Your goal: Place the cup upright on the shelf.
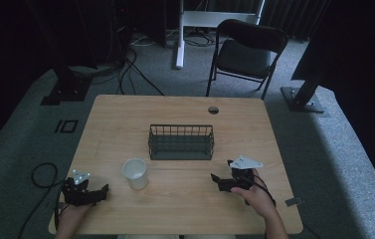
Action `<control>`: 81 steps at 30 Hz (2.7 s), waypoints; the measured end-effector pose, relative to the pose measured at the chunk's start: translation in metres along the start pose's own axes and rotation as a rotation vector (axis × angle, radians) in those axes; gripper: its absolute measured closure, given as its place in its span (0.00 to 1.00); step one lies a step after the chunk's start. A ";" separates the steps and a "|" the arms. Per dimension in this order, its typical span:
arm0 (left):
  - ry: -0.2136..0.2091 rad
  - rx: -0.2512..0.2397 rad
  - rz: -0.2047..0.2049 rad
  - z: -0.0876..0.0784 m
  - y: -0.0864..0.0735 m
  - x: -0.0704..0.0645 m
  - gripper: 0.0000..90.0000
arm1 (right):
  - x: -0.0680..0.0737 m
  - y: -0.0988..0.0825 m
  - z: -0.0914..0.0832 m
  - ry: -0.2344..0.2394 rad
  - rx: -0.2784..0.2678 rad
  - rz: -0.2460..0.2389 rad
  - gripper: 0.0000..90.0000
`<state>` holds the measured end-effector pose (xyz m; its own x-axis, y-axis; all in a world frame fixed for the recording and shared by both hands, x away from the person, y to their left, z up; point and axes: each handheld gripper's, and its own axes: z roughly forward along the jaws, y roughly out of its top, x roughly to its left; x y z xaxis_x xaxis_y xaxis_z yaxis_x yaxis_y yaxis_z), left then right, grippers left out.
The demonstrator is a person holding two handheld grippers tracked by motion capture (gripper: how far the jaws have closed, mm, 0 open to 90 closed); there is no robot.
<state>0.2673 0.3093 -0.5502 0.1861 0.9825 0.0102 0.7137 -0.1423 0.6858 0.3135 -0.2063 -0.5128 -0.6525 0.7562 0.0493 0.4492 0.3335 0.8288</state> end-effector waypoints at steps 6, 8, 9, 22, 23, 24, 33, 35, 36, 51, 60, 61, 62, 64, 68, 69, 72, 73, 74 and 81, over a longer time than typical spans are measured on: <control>0.000 0.000 0.000 0.000 0.000 0.000 0.01 | 0.008 0.003 0.005 0.036 -0.016 -0.020 0.13; 0.000 0.000 0.000 0.000 0.000 0.000 0.01 | 0.011 0.004 0.007 0.050 -0.017 -0.026 0.13; 0.000 0.000 0.000 0.000 0.000 0.000 0.01 | 0.014 0.005 0.009 0.062 -0.014 -0.032 0.13; 0.000 0.000 0.000 0.000 0.000 0.000 0.01 | 0.036 0.013 0.024 0.159 -0.029 -0.076 0.13; 0.000 0.000 0.000 0.000 0.000 0.000 0.01 | 0.038 0.014 0.025 0.166 -0.030 -0.075 0.13; 0.000 0.000 0.000 0.000 0.000 0.000 0.01 | 0.039 0.014 0.027 0.171 -0.029 -0.079 0.13; 0.000 0.000 0.000 0.000 0.000 0.000 0.01 | 0.053 0.018 0.038 0.215 -0.026 -0.097 0.13; 0.000 0.000 0.000 0.000 0.000 0.000 0.01 | 0.056 0.019 0.040 0.224 -0.027 -0.104 0.13; 0.000 0.000 0.000 0.000 0.000 0.000 0.01 | 0.058 0.020 0.042 0.228 -0.028 -0.104 0.13; 0.000 0.000 0.000 0.000 0.000 0.000 0.01 | 0.086 0.035 0.064 0.290 -0.047 -0.145 0.14; 0.000 0.000 0.000 0.000 0.000 0.000 0.01 | 0.104 0.045 0.076 0.326 -0.055 -0.170 0.14; 0.000 0.000 0.000 0.000 0.000 0.000 0.01 | 0.106 0.045 0.077 0.329 -0.054 -0.175 0.14; 0.000 0.000 0.000 0.000 0.000 0.000 0.01 | 0.108 0.046 0.079 0.331 -0.054 -0.175 0.14; 0.000 -0.001 -0.001 0.000 0.000 0.000 0.01 | 0.113 0.049 0.083 0.341 -0.055 -0.181 0.14; 0.000 -0.001 -0.002 0.000 0.000 0.000 0.01 | 0.120 0.052 0.090 0.357 -0.053 -0.193 0.14; 0.000 -0.001 -0.002 0.000 0.000 0.000 0.01 | 0.122 0.052 0.091 0.357 -0.053 -0.194 0.14; 0.000 -0.001 -0.001 0.000 0.000 0.000 0.01 | 0.126 0.055 0.096 0.362 -0.058 -0.195 0.14; 0.000 -0.001 -0.002 0.000 0.000 0.000 0.01 | 0.128 0.056 0.097 0.363 -0.059 -0.198 0.14; 0.000 -0.002 -0.002 0.000 0.000 0.000 0.01 | 0.129 0.056 0.098 0.365 -0.059 -0.201 0.14; 0.000 -0.001 -0.002 0.000 0.000 0.000 0.01 | 0.139 0.061 0.109 0.376 -0.059 -0.221 0.14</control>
<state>0.2673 0.3092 -0.5503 0.1848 0.9827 0.0088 0.7131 -0.1403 0.6868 0.3161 -0.0195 -0.5160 -0.9105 0.4095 0.0576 0.2457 0.4235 0.8719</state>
